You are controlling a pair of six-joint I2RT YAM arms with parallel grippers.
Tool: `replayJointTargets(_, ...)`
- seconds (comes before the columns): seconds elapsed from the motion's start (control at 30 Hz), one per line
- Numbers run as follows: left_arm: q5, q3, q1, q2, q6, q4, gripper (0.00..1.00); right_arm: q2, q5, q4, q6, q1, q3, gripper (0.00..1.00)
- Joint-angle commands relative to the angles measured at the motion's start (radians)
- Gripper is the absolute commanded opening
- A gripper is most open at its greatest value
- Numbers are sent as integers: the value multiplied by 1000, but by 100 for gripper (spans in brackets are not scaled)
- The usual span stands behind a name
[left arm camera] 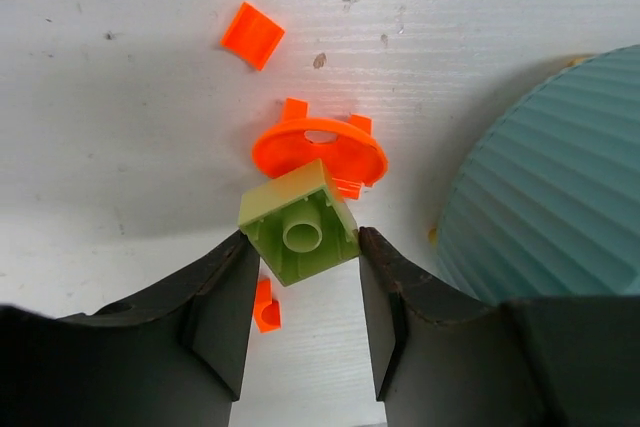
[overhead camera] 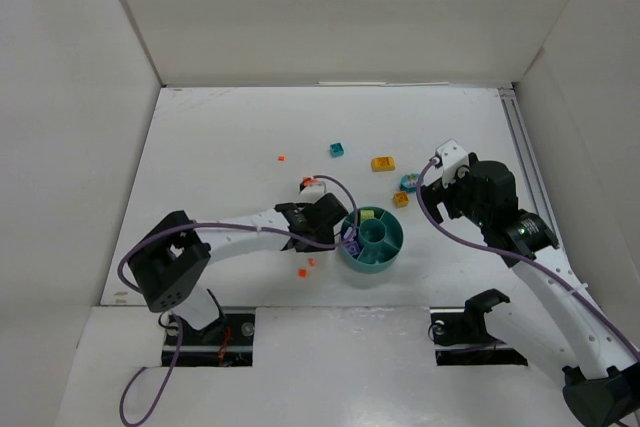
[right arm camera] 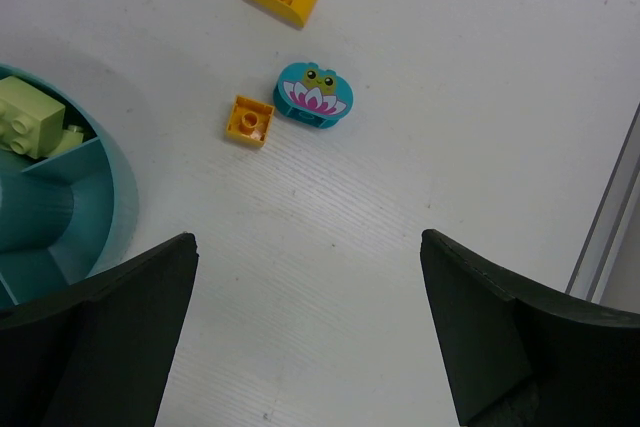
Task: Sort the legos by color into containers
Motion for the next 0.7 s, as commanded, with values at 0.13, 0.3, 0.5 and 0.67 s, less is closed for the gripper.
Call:
replayJointTargets(0.13,-84,131,-6,-137,21,-118,28,-15,16,36,12,-7,1,97)
replayJointTargets(0.3,-75,217,-6,-184,137,-46,29,-15,25,36,12,-7,1,97)
replayJointTargets(0.5,-8,335,-6,-96,254,30,29,-15,35,36,21,-7,1,97)
replayJointTargets(0.67,78,370,-6,-37,282,45,29,-15,44,36,22,-7,1,97)
